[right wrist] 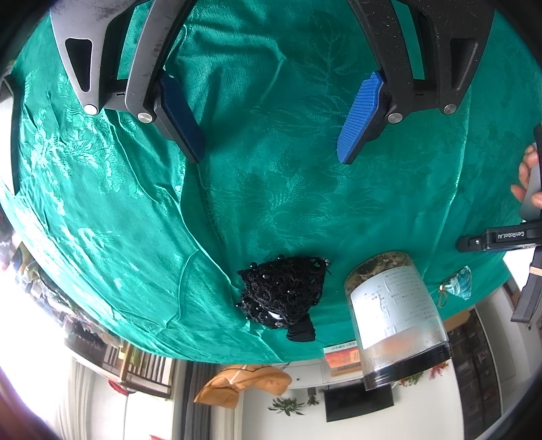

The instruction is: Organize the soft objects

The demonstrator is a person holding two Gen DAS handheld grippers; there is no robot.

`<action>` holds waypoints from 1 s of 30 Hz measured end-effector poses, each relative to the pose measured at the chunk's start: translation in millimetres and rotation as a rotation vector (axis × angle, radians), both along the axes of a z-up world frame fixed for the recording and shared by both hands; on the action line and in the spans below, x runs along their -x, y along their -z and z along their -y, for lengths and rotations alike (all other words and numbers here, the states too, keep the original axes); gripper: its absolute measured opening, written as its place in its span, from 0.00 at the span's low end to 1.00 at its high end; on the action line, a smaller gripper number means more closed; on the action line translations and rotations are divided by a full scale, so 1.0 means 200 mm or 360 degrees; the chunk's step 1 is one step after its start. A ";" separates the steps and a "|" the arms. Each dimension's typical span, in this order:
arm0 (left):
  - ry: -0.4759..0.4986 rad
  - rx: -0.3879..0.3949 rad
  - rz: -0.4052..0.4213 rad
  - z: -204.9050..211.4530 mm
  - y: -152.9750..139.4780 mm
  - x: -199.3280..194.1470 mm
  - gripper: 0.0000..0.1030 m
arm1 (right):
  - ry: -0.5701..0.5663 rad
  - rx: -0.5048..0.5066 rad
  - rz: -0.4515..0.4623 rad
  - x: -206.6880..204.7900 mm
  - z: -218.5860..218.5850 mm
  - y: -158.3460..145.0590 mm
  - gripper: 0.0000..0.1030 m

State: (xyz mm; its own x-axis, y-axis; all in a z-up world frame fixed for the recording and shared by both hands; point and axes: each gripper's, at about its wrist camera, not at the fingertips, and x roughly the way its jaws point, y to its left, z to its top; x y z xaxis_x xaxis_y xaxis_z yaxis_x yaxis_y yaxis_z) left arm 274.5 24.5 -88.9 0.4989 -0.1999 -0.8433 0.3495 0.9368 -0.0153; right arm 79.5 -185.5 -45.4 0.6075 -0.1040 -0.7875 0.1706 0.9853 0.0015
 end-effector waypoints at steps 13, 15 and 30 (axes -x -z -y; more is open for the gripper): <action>-0.0030 -0.0013 -0.0041 -0.01 0.01 -0.14 1.00 | 0.0000 0.0000 0.0000 0.00 0.00 0.00 0.81; -0.0033 -0.0014 -0.0042 -0.01 0.01 -0.17 1.00 | 0.0000 0.0000 0.0000 0.00 0.00 0.00 0.81; -0.0157 0.0232 0.0064 -0.09 -0.07 -0.34 0.48 | 0.0037 -0.0175 0.0075 0.01 0.06 -0.04 0.80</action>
State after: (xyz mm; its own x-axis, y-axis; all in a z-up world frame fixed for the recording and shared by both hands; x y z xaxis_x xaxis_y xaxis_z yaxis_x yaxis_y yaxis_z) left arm 343.0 43.3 -75.9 0.5550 -0.2671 -0.7878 0.2594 0.9554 -0.1411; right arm 77.9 -198.1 -36.7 0.6426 -0.0330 -0.7654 0.1905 0.9746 0.1179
